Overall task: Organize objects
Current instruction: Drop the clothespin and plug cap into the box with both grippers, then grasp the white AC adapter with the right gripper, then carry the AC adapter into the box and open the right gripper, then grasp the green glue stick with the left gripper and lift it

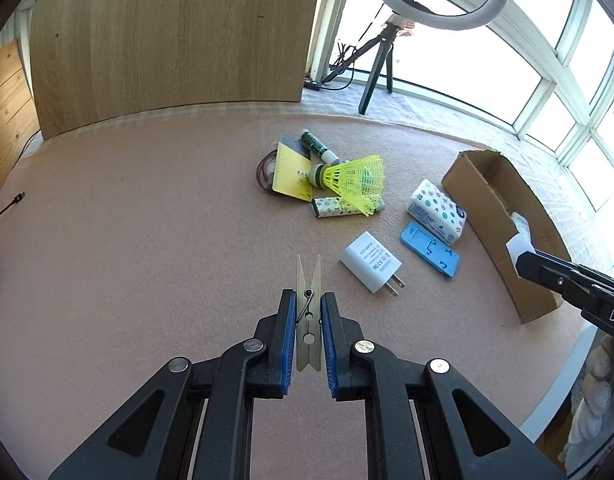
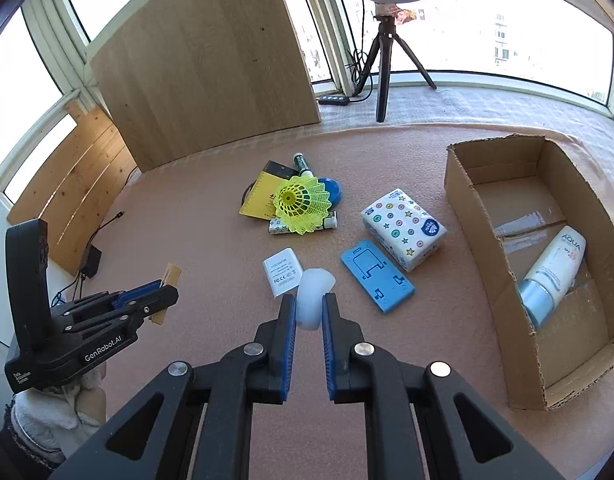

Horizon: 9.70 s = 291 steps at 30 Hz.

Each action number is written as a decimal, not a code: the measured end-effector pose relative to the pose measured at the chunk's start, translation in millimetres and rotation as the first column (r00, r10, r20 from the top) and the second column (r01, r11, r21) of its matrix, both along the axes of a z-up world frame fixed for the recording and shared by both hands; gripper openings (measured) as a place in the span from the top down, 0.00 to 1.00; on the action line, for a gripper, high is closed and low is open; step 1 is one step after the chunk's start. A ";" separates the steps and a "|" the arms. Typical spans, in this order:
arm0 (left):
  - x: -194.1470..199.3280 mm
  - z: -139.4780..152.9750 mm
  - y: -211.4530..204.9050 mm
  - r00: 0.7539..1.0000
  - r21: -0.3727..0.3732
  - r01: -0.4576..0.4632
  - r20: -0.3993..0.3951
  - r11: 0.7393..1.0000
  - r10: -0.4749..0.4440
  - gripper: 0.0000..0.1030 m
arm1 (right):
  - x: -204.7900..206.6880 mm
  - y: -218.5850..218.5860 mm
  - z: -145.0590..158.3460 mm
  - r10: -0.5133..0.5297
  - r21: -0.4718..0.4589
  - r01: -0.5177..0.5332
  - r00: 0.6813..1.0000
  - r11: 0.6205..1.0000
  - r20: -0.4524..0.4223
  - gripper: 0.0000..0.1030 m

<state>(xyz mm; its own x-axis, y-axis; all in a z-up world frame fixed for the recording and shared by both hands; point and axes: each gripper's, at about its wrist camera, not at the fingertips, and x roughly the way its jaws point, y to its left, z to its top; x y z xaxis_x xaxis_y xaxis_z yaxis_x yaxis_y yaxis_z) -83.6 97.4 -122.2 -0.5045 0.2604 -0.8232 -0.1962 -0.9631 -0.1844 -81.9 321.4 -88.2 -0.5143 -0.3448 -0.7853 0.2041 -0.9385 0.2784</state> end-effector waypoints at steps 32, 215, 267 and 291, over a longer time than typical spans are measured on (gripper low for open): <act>-50.4 20.5 285.8 0.915 -0.014 0.399 -0.067 0.917 -0.399 0.87 | 1.1 191.0 -6.8 -0.305 0.089 0.306 0.952 0.948 -0.026 0.89; -101.3 8.6 85.8 0.980 0.002 0.196 0.040 0.981 -0.196 0.27 | -8.5 133.9 -9.6 -0.216 -0.144 0.226 0.973 0.963 0.082 0.37; -81.5 -73.3 14.7 0.967 -0.094 0.177 0.203 0.980 -0.155 0.84 | 8.5 77.6 -14.7 -0.085 -0.121 0.095 0.993 0.988 0.088 0.36; -36.2 -56.5 -50.2 0.989 -0.081 0.082 0.127 0.993 -0.071 0.46 | -19.1 8.2 -56.2 0.086 -0.040 -0.080 0.984 0.996 0.155 0.36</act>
